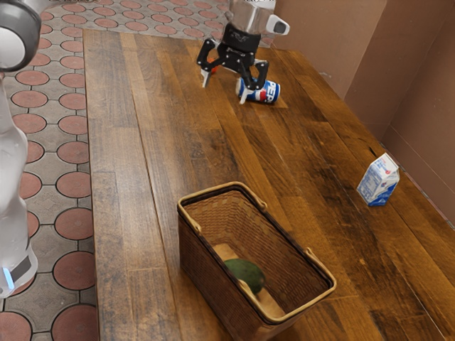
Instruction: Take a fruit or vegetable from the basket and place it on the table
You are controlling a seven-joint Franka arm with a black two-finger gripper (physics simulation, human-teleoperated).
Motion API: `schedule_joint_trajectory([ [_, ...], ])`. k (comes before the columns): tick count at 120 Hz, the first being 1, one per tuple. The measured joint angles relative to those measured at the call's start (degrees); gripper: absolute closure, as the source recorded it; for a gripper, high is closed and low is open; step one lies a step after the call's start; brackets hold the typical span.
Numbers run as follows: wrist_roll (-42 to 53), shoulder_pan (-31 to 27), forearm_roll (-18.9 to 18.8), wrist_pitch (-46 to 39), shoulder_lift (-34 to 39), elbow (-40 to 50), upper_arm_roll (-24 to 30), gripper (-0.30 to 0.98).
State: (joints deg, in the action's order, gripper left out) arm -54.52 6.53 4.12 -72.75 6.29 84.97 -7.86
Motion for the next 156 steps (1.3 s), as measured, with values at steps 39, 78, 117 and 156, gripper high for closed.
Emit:
schedule_joint_trajectory([
  [39, -25.3, 0.1, 1.4, -6.7, 0.5, -0.1, 5.1, 0.0],
  [78, -13.7, 17.3, 1.5, -8.3, 0.6, 0.5, 6.6, 0.0],
  [117, -6.7, 22.8, 1.7, -11.5, -3.1, 0.1, 10.2, 0.0],
  [156, -2.6, 23.9, 2.5, -17.0, -6.4, 3.5, 10.9, 0.0],
])
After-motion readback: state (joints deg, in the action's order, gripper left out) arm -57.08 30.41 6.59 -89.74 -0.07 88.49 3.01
